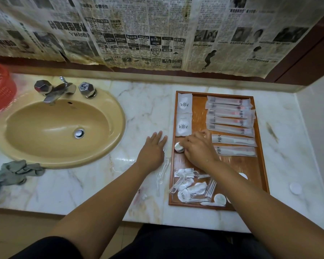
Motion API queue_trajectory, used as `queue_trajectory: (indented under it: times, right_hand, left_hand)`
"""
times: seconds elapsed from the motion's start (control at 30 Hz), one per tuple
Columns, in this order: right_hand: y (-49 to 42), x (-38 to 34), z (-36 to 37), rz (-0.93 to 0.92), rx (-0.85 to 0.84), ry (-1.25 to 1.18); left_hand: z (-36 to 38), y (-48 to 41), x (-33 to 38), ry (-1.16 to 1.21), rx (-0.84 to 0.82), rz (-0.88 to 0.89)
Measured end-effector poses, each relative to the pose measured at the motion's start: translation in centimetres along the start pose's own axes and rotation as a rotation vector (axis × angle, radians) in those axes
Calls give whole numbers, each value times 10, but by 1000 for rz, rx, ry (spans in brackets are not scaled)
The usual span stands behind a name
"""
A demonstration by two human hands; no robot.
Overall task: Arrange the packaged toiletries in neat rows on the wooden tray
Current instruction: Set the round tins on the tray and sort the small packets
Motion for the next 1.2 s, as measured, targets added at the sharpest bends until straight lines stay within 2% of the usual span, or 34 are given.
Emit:
queue_trajectory:
  times: [0.13, 0.33, 0.5, 0.97, 1.2]
  right_hand:
    - [0, 1, 4, 47, -127, 33]
    - [-6, -2, -3, 109, -147, 34]
    - [-11, -3, 5, 121, -251, 75]
    - [-18, -2, 5, 100, -210, 91]
    - [-24, -2, 13, 71, -332, 91]
  left_hand:
    - [0, 0, 0, -1, 3, -1]
    - [2, -1, 0, 23, 11, 3]
    - [1, 0, 0, 24, 13, 2]
    - [-1, 1, 1, 12, 15, 9]
    - [-2, 1, 2, 19, 8, 7]
Point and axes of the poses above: each hand's wrist, its own y-axis away from the middle knuckle, its own z-axis out of the palm, x = y × z, the point moved 5 cm from there along -y, towards the middle knuckle, and after that the axes turned 8 degrees about -y, right-handed, at the moved point
